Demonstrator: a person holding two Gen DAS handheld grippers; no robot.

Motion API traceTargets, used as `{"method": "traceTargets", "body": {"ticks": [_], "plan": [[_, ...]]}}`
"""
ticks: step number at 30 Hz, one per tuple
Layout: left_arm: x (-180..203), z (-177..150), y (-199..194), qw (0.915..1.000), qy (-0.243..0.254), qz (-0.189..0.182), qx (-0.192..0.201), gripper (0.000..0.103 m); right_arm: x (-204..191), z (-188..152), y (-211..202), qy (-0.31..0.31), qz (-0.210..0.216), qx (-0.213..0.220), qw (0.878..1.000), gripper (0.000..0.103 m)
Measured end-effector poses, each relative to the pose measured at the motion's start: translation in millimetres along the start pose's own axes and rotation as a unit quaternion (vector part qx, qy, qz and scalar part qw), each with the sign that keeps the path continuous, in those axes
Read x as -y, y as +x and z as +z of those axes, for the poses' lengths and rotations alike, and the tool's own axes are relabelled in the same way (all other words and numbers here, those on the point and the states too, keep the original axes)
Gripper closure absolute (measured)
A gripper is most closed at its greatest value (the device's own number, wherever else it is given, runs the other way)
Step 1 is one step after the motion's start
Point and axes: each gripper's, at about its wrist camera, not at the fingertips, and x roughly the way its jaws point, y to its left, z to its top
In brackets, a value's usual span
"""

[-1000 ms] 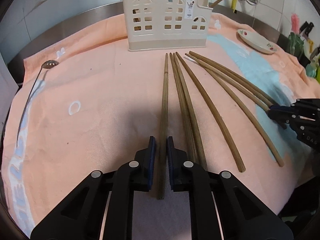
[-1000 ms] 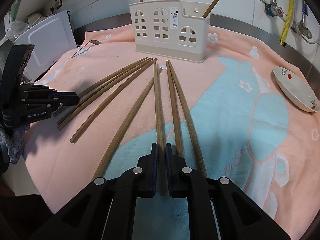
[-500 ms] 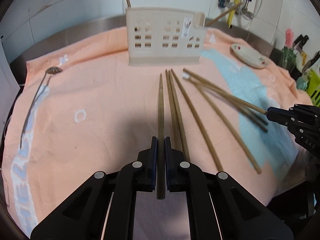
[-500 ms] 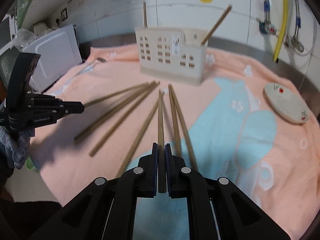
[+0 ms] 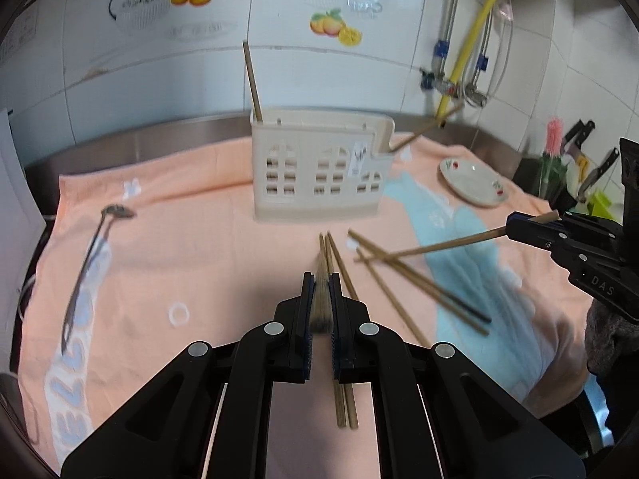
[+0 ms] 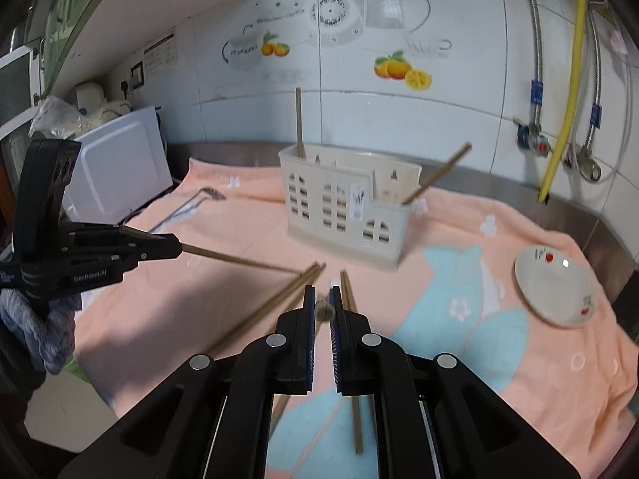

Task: Organize utensils
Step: 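Lift the chopstick with the left tool while the right tool carries its chopstick to the holder, then lower the chopstick into the holder and open the left tool while the right tool releases its chopstick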

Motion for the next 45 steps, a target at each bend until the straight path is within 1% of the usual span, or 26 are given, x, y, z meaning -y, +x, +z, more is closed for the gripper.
{"method": "traceTargets", "body": {"ticks": [7, 14, 21, 26, 29, 32, 36, 38, 42, 45], "plan": [[-7, 40, 2, 0.9998, 0.0, -0.001, 0.019, 0.097, 11, 50, 4, 0.011, 0.006, -0.003, 1.0, 0.096], [-13, 69, 0, 0.9996, -0.001, -0.004, 0.027, 0.097, 25, 106, -11, -0.002, 0.007, 0.004, 1.0, 0.096], [-16, 96, -16, 0.9987, 0.01, -0.002, 0.049, 0.097, 34, 150, -36, -0.025, -0.015, 0.022, 0.999, 0.096], [-11, 124, -37, 0.997, 0.026, 0.002, 0.073, 0.097, 45, 171, -31, -0.025, -0.036, 0.021, 0.999, 0.096], [-8, 142, -52, 0.9953, 0.037, 0.002, 0.089, 0.097, 49, 175, -20, -0.024, -0.042, 0.013, 0.999, 0.096], [-7, 159, -63, 0.9935, 0.044, 0.007, 0.105, 0.097, 55, 176, 0, -0.017, -0.045, -0.004, 0.999, 0.096], [-8, 178, -62, 0.9921, 0.045, 0.012, 0.116, 0.097, 59, 171, 21, -0.009, -0.044, -0.025, 0.999, 0.096], [-11, 183, -55, 0.9928, 0.04, 0.013, 0.112, 0.097, 61, 168, 29, -0.006, -0.043, -0.032, 0.999, 0.096], [-19, 191, -25, 0.9958, 0.026, 0.012, 0.087, 0.097, 65, 164, 43, -0.001, -0.043, -0.046, 0.998, 0.096], [-30, 193, 5, 0.9984, 0.005, 0.009, 0.055, 0.097, 67, 162, 49, 0.0, -0.042, -0.052, 0.998, 0.096]]}}
